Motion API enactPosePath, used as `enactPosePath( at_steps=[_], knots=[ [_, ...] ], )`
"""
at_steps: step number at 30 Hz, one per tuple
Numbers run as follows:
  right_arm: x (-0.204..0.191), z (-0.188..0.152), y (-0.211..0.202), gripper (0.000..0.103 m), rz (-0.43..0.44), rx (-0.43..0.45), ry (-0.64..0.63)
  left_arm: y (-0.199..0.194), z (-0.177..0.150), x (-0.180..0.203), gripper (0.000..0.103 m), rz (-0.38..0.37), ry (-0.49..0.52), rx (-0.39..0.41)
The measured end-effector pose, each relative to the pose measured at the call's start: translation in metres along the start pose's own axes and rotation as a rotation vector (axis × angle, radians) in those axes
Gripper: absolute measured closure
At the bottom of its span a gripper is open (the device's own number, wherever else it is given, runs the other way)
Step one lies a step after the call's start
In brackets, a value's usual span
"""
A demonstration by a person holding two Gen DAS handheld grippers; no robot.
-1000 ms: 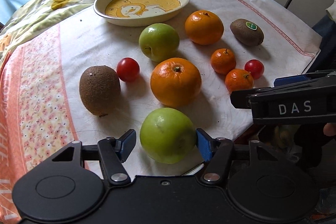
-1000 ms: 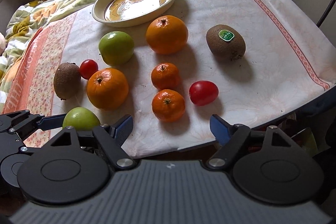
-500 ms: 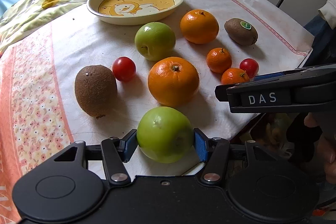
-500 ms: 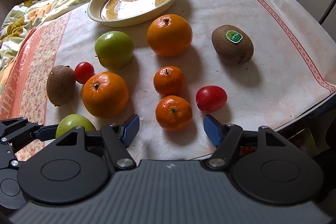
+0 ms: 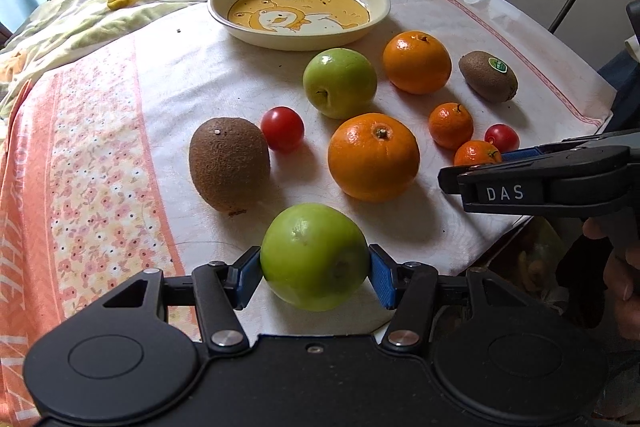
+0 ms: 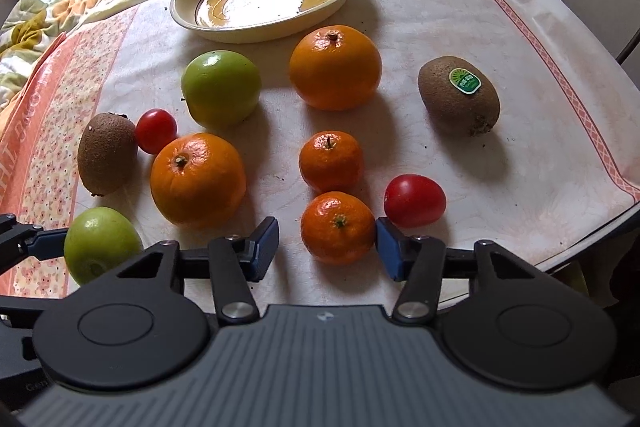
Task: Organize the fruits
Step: 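Close the left tool on the green apple while the right tool grasps the mandarin, then carry both fruits to the duck bowl and open both tools to release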
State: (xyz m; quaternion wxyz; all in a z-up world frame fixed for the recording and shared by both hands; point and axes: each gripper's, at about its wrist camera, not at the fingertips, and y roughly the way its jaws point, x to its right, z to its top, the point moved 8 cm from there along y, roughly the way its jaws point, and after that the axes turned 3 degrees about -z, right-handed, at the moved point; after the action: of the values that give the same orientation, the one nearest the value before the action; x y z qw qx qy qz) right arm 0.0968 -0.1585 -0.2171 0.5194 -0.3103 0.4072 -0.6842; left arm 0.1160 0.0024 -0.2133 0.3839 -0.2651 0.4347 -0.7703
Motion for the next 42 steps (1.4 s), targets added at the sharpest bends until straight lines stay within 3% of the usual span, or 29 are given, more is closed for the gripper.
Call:
enactPosePath(
  at_steps=[1, 10, 21, 30, 36, 42],
  knots=[
    [0.0, 0.0, 0.0, 0.049, -0.01, 0.003, -0.015, 0.0, 0.0, -0.001, 0.043, 0.001, -0.006, 0.003],
    [-0.001, 0.002, -0.015, 0.049, -0.005, 0.036, -0.045, -0.013, 0.003, -0.006, 0.043, 0.007, -0.037, 0.04],
    [-0.009, 0.026, -0.073, 0.049, 0.05, 0.103, -0.049, -0.073, 0.027, -0.007, 0.043, 0.019, -0.084, 0.13],
    [-0.009, 0.082, -0.108, 0.049, 0.087, 0.191, -0.095, -0.104, 0.079, -0.013, 0.042, 0.022, -0.099, 0.237],
    [-0.006, 0.13, -0.1, 0.049, 0.132, 0.208, -0.13, -0.106, 0.123, -0.023, 0.042, 0.057, -0.108, 0.287],
    [0.001, 0.184, -0.076, 0.049, 0.168, 0.217, -0.169, -0.084, 0.17, -0.032, 0.042, 0.077, -0.152, 0.295]
  ],
)
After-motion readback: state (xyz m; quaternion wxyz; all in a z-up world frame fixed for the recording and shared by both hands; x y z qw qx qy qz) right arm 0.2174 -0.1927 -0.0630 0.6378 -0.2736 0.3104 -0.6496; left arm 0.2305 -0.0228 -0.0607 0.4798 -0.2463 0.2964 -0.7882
